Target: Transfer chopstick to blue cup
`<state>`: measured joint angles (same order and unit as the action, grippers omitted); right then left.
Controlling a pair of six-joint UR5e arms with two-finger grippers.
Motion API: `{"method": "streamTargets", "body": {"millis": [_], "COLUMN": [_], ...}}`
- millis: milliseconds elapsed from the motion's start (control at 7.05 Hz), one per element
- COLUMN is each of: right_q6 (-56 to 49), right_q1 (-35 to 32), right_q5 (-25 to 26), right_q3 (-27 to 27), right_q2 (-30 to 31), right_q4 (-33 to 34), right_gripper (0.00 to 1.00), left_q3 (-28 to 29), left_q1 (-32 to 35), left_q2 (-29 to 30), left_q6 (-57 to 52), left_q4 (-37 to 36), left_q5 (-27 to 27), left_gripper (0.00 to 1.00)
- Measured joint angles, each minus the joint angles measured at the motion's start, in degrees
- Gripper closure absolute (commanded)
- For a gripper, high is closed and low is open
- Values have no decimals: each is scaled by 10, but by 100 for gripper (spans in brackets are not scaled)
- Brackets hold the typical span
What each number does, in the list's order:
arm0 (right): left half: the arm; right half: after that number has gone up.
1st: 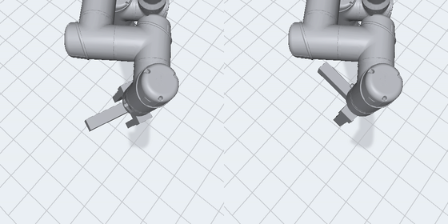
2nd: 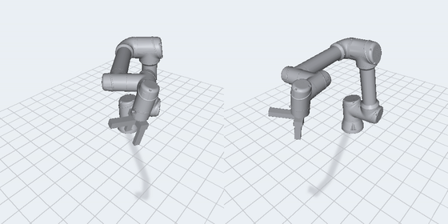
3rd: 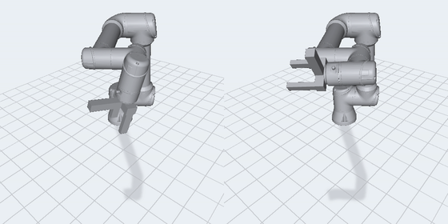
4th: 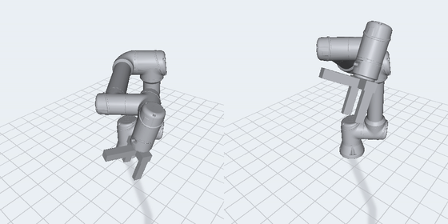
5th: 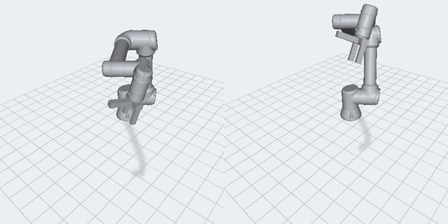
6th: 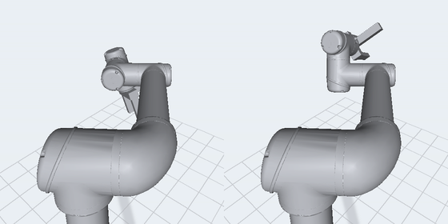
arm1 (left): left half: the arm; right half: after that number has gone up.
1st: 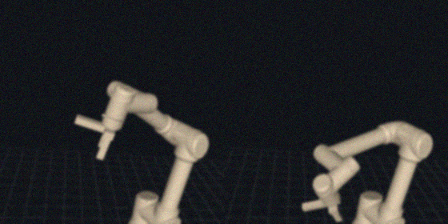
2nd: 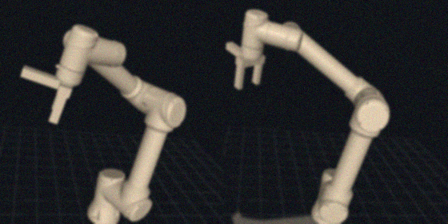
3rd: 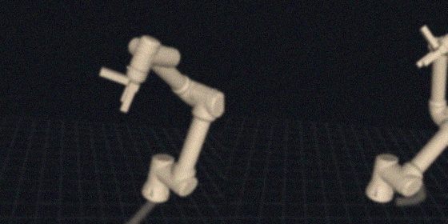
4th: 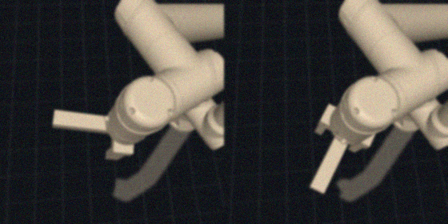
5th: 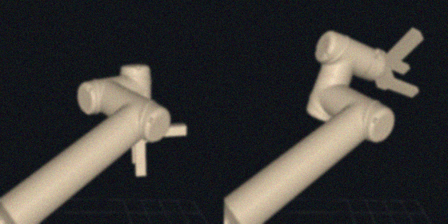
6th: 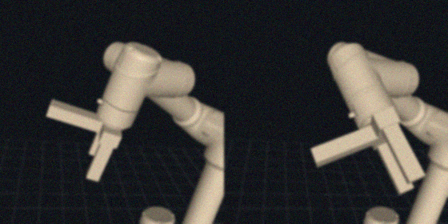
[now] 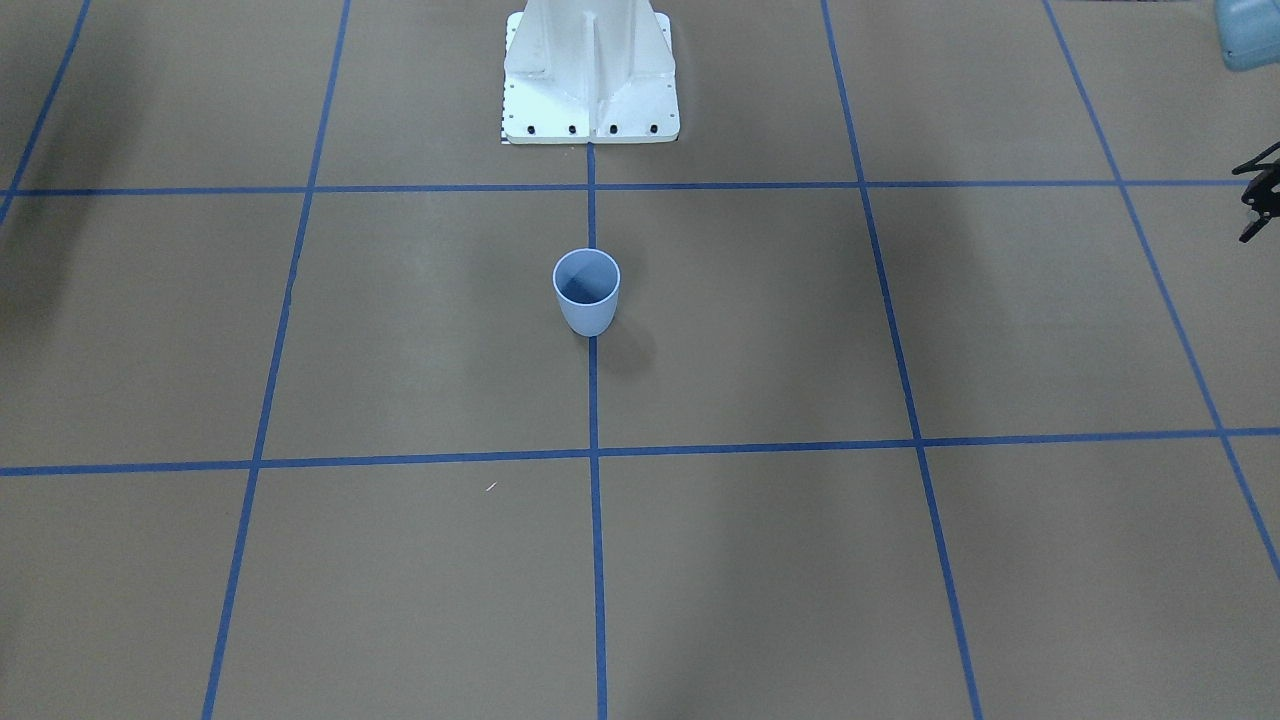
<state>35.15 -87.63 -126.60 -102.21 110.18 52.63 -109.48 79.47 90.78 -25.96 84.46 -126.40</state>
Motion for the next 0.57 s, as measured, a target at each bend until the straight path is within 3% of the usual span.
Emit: {"method": "streamTargets", "body": {"millis": [284,567], "right_q6": [9,10], "right_q1": [12,25], "right_q5": [17,33], "right_q3": [11,19], "right_q2": [1,-2], "right_q4": [-7,-7], "right_gripper": [43,54], "left_q3": [0,0], "left_q1": [0,0], "left_q2": [0,0], "left_q6": [0,0], "left_q4": [0,0], "left_q5": [-1,-1], "left_gripper": [1,1]}}
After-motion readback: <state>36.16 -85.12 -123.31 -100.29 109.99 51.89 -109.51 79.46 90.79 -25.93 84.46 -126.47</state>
